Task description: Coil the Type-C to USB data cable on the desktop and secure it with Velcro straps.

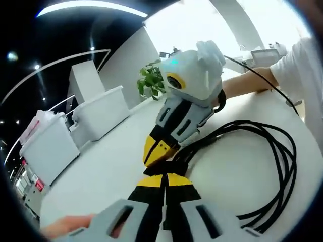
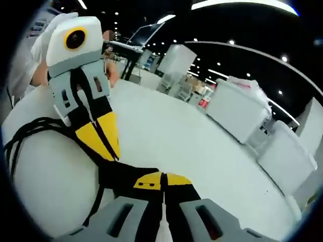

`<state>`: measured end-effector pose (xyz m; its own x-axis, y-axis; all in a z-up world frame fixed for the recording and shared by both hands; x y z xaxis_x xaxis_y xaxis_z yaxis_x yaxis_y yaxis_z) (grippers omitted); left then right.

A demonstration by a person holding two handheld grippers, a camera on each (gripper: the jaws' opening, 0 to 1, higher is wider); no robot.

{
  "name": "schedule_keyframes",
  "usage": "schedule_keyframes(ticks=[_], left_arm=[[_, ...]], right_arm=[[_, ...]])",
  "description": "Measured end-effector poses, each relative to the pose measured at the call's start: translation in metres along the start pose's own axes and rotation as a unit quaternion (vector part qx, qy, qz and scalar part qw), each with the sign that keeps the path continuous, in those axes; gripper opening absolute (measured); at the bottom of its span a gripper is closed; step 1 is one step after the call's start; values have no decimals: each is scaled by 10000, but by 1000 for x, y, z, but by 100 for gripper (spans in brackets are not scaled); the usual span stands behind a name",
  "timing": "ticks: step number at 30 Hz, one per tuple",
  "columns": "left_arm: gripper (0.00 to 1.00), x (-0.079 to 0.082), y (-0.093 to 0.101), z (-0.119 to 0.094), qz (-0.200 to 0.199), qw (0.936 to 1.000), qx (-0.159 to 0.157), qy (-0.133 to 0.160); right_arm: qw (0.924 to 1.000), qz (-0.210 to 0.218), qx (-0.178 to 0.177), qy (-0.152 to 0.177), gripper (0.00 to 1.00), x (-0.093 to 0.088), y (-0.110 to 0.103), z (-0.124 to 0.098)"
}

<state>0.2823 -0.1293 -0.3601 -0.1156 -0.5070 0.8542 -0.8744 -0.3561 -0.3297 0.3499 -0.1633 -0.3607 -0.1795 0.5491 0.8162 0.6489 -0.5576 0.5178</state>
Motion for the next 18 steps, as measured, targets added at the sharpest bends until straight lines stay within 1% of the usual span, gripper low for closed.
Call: schedule_keyframes(ticks=[1,2,3,4,5,6,7,8,9,10,11,12,13,14,15,17,18], left_arm=[[2,0,0,0,39,10000,16,-15],[2,1,0,0,67,10000,32,-29],[2,1,0,0,87,9999,46,-40],[2,1,0,0,105,9999,57,-49],[2,1,0,0,113,9999,68,-53],[2,1,-1,-1,113,9999,90,-57],[2,1,-1,-1,107,9999,110,-67],[2,1,-2,-2,101,9998,121,-75],[2,1,-2,-2,84,9999,129,-77],[3,0,-2,-3,56,9999,128,-77],[3,0,-2,-3,50,9999,128,-91],[3,-1,-2,-4,54,9998,133,-113],[3,-1,-3,-5,54,9998,151,-125],[3,-1,-4,-7,44,9998,164,-126],[3,0,-4,-8,27,9998,169,-112],[3,1,-4,-9,-13,9998,170,-72],[3,1,-4,-8,-22,9998,174,-67]], right_arm=[[9995,229,-108,166,2,7,6,-2],[9978,553,-102,361,2,15,9,-6],[9941,966,73,487,1,23,7,-9],[9883,1374,458,472,1,28,0,-14],[9818,1678,876,153,1,26,-10,-16],[9753,1854,1181,-215,1,22,-17,-17],[9693,1898,1481,-490,1,18,-27,-17],[9656,1907,1631,-680,1,16,-33,-16],[9648,1834,1708,-795,1,13,-37,-13],[9630,1760,1771,-1015,1,8,-41,-11],[9644,1823,1697,-888,0,13,-38,-6],[9609,1838,1751,-1104,0,9,-40,-6],[9624,1769,1767,-1057,0,11,-39,-5],[9629,1760,1734,-1085,0,10,-38,-3],[9627,1831,1675,-1076,0,7,-36,-2],[9531,2293,1699,-1006,0,6,-35,-2],[9537,2279,1736,-919,1,7,-34,-4]])
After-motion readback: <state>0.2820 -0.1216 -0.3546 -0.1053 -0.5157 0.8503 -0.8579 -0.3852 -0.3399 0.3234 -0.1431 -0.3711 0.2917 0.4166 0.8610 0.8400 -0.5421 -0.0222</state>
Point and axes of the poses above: the point that each gripper's makers call its tool centre point, and the gripper's own axes: z roughly forward along the fingers, y roughly to its right, x roughly out of its top, the point moved 2 cm from there along -z, roughly backward along the fingers, and after that the axes turned 12 degrees about -x, right-handed, at the moved point
